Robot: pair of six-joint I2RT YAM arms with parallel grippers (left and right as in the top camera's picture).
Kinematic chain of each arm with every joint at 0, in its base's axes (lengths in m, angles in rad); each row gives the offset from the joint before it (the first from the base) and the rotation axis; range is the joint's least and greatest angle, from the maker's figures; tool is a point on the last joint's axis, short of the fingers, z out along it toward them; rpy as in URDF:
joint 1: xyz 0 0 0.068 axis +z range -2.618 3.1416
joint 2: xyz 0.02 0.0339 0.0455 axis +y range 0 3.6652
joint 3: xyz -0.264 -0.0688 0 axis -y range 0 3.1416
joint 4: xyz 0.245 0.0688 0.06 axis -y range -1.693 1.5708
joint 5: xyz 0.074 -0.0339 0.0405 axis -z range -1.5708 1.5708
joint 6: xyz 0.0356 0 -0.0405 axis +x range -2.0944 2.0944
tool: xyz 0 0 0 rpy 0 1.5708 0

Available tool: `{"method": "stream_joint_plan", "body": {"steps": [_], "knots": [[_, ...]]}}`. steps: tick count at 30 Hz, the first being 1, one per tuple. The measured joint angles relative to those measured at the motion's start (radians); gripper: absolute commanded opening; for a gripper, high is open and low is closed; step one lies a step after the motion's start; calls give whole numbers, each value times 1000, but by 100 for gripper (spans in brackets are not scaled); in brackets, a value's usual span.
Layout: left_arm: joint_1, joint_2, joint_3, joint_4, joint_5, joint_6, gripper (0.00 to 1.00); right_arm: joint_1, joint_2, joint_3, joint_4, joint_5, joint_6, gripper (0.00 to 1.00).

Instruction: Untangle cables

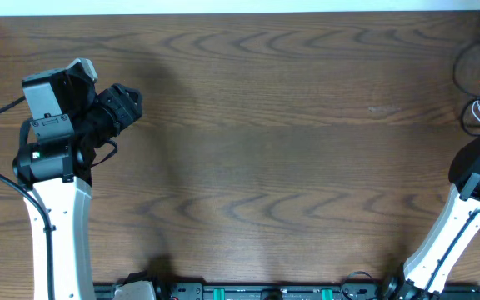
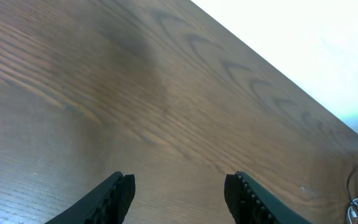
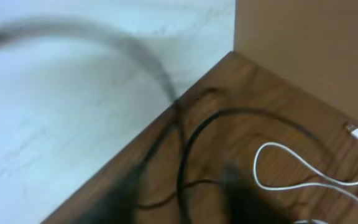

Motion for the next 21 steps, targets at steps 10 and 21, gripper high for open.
{"method": "stream_joint_plan", "body": {"steps": [10, 21], "knots": [[0, 0, 0, 0, 0, 0, 53, -5, -5, -5, -103, -33, 0, 99], [0, 0, 0, -6, -4, 5, 98, 61, -267, -11, -343, -295, -82, 99]]}}
